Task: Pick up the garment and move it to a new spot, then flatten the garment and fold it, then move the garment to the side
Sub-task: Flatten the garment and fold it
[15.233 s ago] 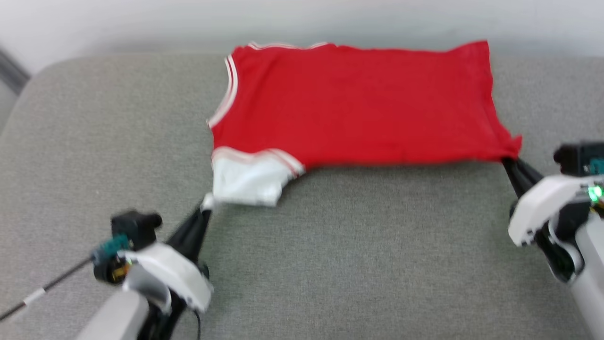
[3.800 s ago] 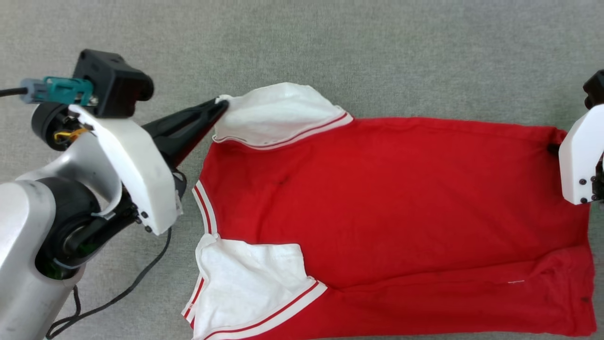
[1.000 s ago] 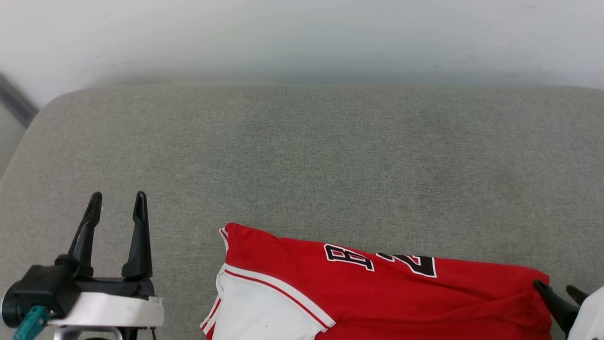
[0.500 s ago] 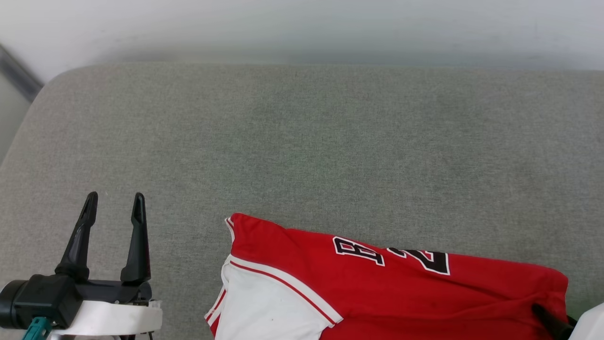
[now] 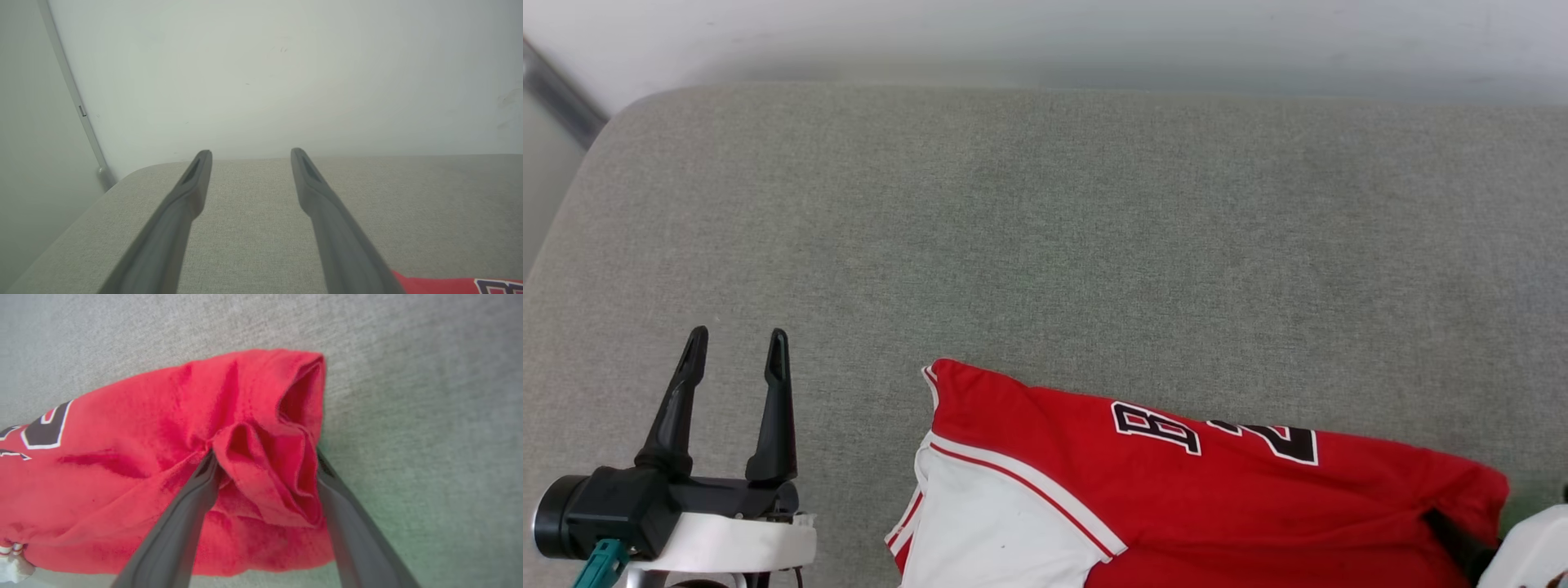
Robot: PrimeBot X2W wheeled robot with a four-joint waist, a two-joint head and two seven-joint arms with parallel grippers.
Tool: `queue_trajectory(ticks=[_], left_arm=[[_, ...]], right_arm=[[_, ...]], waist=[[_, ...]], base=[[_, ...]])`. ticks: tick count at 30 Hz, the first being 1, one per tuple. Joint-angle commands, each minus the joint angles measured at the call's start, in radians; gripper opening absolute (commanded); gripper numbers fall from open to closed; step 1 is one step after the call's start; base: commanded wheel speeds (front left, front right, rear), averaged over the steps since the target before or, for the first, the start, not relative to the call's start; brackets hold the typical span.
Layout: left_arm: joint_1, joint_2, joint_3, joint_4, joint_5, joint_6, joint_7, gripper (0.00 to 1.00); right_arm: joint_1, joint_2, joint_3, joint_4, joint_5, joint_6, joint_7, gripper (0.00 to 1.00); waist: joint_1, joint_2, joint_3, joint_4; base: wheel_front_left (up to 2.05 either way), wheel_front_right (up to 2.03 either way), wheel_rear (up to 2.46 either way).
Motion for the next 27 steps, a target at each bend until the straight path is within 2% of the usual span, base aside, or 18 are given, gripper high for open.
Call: queue_trajectory(ticks=[1, 2, 3, 4, 5, 6, 13, 23, 27], left_arm=[[-0.009, -0.006, 0.001, 0.003, 0.004, -0.002, -0.004, 1.00], [-0.008, -0.009, 0.002, 0.005, 0.007, -0.004, -0.005, 1.00], [-0.006, -0.010, 0.002, 0.007, 0.008, -0.005, -0.005, 1.00], [-0.004, -0.011, 0.003, 0.009, 0.009, -0.007, -0.005, 1.00], [0.000, -0.012, 0.003, 0.011, 0.009, -0.008, -0.005, 1.00], [0.003, -0.013, 0.005, 0.012, 0.009, -0.009, -0.005, 1.00], [0.016, -0.014, 0.011, 0.016, 0.011, -0.010, -0.005, 1.00], [0.026, -0.010, 0.005, 0.015, 0.007, -0.011, -0.005, 1.00], [0.029, -0.008, 0.003, 0.018, 0.003, -0.011, -0.004, 1.00]], right_arm=[[0.003, 0.065, 0.077, 0.049, 0.021, 0.014, 0.016, 1.00], [0.005, 0.061, 0.090, 0.051, 0.027, 0.014, 0.011, 1.00], [0.008, 0.057, 0.097, 0.055, 0.030, 0.014, 0.005, 0.89], [0.010, 0.048, 0.104, 0.057, 0.029, 0.014, -0.005, 0.38], [0.012, 0.040, 0.107, 0.061, 0.027, 0.014, -0.017, 0.03], [0.012, 0.033, 0.107, 0.065, 0.026, 0.014, -0.027, 0.00], [0.002, -0.026, 0.062, 0.083, -0.001, 0.007, -0.105, 0.00], [-0.041, -0.085, -0.103, 0.125, -0.081, 0.007, -0.183, 0.00], [-0.051, -0.103, -0.131, 0.130, -0.111, 0.007, -0.179, 0.00]], waist=[[0.0001, 0.0000, -0.004, 0.000], [0.0001, 0.0000, -0.009, -0.001], [0.0001, 0.0000, -0.014, -0.002], [0.0001, 0.0000, -0.019, -0.003], [0.0001, 0.0000, -0.024, -0.005], [0.0001, 0.0000, -0.029, -0.006], [0.0001, 0.0000, -0.048, -0.019], [0.0001, 0.0000, -0.057, -0.037], [0.0001, 0.0000, -0.065, -0.049]], base=[[0.00, 0.00, 0.00], [0.00, 0.00, 0.00], [0.00, 0.00, 0.00], [0.00, 0.00, 0.00], [0.00, 0.00, 0.00], [0.00, 0.00, 0.00], [0.00, 0.00, 0.00], [0.00, 0.00, 0.00], [0.00, 0.00, 0.00]])
